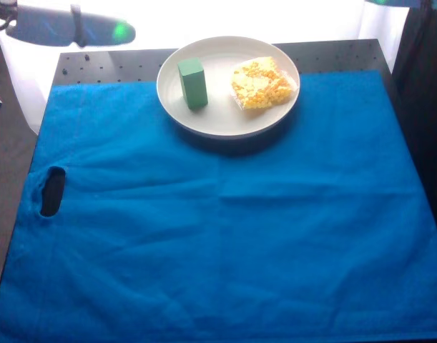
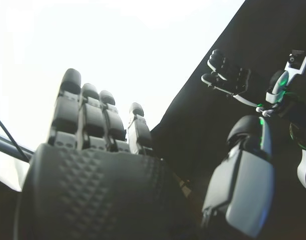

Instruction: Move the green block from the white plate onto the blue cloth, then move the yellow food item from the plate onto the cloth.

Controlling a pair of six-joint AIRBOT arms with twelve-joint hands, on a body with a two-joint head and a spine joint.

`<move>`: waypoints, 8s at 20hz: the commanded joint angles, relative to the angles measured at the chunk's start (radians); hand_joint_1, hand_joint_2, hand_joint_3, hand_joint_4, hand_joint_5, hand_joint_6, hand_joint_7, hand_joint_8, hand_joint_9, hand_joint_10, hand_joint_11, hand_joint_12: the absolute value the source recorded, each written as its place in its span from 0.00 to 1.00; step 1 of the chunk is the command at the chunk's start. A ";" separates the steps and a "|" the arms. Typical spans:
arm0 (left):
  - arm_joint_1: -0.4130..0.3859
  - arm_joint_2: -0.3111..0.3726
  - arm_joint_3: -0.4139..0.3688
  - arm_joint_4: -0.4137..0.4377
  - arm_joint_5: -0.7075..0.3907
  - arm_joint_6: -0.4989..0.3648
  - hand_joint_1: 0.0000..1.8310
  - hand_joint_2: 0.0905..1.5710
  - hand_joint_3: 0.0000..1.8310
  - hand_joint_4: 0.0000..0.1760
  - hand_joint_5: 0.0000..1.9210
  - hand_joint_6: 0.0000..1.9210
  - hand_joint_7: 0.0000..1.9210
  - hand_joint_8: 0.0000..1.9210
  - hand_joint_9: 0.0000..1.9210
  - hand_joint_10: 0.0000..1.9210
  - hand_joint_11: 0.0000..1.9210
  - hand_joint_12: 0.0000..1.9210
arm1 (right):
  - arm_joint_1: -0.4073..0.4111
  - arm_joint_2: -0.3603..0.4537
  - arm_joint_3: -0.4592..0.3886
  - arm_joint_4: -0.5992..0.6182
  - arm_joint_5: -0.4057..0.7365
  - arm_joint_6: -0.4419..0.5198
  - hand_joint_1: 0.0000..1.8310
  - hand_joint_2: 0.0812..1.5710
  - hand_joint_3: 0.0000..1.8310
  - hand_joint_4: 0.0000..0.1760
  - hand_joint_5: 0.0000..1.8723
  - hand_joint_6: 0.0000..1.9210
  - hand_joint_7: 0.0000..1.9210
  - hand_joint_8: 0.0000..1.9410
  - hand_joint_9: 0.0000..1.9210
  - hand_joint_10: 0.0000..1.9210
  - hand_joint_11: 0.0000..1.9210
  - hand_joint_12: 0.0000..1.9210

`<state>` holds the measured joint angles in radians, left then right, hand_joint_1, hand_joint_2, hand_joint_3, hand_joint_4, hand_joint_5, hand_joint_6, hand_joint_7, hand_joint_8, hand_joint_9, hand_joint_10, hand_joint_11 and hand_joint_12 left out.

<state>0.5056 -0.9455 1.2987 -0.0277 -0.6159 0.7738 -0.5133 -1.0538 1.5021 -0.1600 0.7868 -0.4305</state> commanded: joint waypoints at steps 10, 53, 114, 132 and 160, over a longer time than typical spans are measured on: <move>-0.166 -0.063 0.088 0.195 0.128 -0.089 0.24 0.52 0.00 0.07 0.12 0.00 0.32 0.00 0.42 0.00 0.20 0.25 | 0.017 -0.017 0.005 0.037 0.114 0.005 0.14 0.51 0.00 0.22 0.09 0.00 0.23 0.00 0.23 0.00 0.05 0.47; -0.189 -0.416 0.332 0.551 0.539 -0.093 0.33 0.51 0.00 0.00 0.22 0.01 0.29 0.00 0.27 0.00 0.22 0.15 | 0.018 -0.098 0.020 -0.031 0.111 0.005 0.15 0.59 0.00 0.00 0.14 0.00 0.28 0.00 0.25 0.00 0.06 0.58; -0.143 -0.518 0.446 0.389 0.418 -0.093 0.55 0.57 0.00 0.00 0.40 0.00 0.45 0.00 0.51 0.00 0.43 0.40 | 0.036 -0.134 0.016 -0.054 0.132 0.005 0.15 0.62 0.00 0.00 0.20 0.00 0.31 0.00 0.28 0.00 0.08 0.64; -0.161 -0.467 0.393 0.370 0.373 -0.094 0.70 0.65 0.00 0.00 0.58 0.26 0.61 0.46 0.65 0.36 0.58 0.59 | 0.039 -0.138 0.016 -0.054 0.132 0.005 0.14 0.62 0.00 0.00 0.18 0.00 0.30 0.00 0.28 0.00 0.05 0.67; -0.086 -0.113 -0.075 0.736 -0.037 -0.350 0.69 0.71 0.00 0.00 0.52 0.35 0.48 0.70 0.46 0.72 0.36 0.88 | 0.019 -0.156 0.036 -0.038 0.120 0.005 0.15 0.59 0.00 0.08 0.20 0.00 0.33 0.00 0.28 0.00 0.14 0.43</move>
<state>0.4301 -1.0569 1.2263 0.7456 -0.5514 0.4259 -0.5022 -1.2091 1.5356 -0.2333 0.7933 -0.4301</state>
